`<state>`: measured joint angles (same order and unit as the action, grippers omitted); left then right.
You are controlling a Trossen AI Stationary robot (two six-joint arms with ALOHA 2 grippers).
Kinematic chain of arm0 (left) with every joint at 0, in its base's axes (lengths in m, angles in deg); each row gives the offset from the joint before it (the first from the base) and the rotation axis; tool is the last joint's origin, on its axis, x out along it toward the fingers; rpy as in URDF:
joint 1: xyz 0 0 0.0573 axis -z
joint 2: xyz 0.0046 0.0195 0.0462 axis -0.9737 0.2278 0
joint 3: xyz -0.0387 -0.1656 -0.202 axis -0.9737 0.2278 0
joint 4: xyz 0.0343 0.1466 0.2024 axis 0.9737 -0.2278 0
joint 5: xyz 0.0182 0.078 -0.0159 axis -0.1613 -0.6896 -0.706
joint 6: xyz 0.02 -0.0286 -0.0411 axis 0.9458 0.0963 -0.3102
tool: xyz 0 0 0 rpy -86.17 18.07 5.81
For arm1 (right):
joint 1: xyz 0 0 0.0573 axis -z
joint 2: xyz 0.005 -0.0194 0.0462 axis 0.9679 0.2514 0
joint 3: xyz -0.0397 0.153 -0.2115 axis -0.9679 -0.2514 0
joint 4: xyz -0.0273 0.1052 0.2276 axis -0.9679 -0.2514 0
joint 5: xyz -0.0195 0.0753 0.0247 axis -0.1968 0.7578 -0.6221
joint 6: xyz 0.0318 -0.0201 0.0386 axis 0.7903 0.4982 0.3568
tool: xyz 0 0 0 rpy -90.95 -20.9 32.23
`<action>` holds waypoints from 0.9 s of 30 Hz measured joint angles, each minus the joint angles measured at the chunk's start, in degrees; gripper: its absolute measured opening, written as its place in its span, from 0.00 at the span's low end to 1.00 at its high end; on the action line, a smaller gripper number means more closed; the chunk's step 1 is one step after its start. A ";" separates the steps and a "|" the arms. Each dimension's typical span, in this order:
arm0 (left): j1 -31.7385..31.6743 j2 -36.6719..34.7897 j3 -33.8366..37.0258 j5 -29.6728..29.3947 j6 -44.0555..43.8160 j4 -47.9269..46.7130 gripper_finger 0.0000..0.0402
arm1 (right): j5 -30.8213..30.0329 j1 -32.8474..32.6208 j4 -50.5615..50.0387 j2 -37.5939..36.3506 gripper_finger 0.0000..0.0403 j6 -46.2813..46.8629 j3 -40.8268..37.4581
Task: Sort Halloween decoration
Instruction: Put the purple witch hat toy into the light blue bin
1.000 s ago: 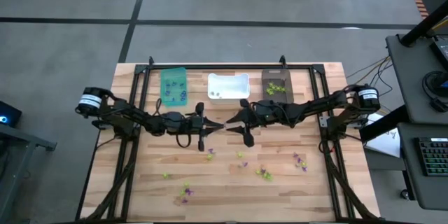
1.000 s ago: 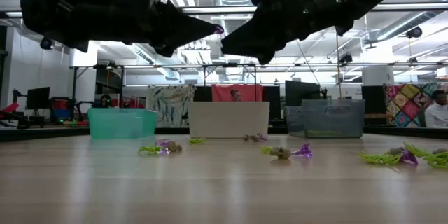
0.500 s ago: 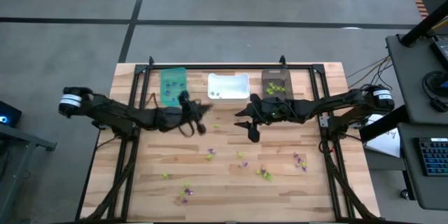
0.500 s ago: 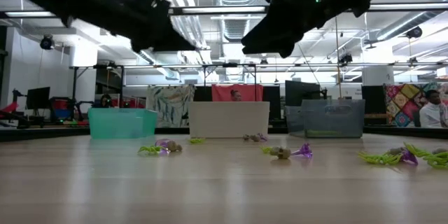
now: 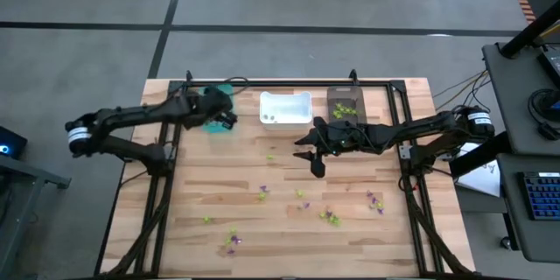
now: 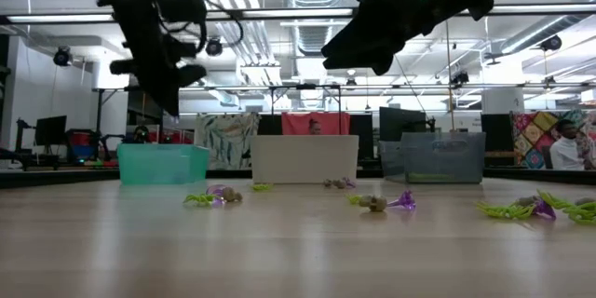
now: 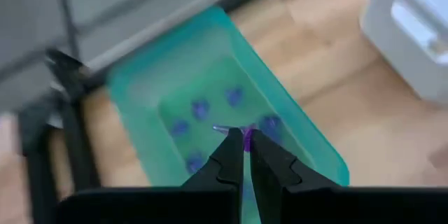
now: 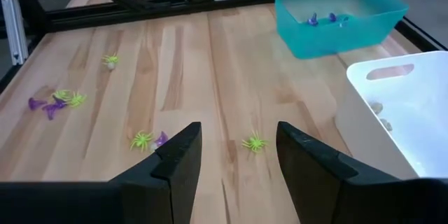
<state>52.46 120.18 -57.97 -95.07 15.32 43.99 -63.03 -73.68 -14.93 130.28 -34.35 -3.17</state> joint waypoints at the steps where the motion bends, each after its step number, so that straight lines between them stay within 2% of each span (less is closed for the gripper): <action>1: -1.31 1.11 -0.13 2.64 0.72 -0.02 0.00 | 0.00 0.00 -0.14 0.00 0.44 0.09 0.00; 3: -3.21 3.45 -0.34 6.63 2.38 -0.48 0.00 | 0.00 0.00 -0.70 0.00 0.44 0.15 0.00; 5: -4.05 5.61 -0.67 7.76 3.07 -1.19 0.00 | 0.00 0.00 -1.24 0.04 0.44 0.17 0.00; 15: -4.18 13.53 -2.48 6.06 3.89 -1.99 0.01 | 0.00 0.00 -1.31 0.04 0.44 0.18 -0.02; 21: -4.18 14.83 -3.11 6.03 4.34 -1.99 0.09 | -0.04 0.00 -1.41 0.07 0.44 1.96 -0.02; 27: -4.02 13.14 -3.13 5.00 4.85 -2.00 0.19 | -0.04 -0.01 -1.43 0.07 0.44 3.02 -0.02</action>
<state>48.43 133.32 -61.10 -90.07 20.17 41.99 -63.08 -73.69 -16.36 130.35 -31.33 -3.19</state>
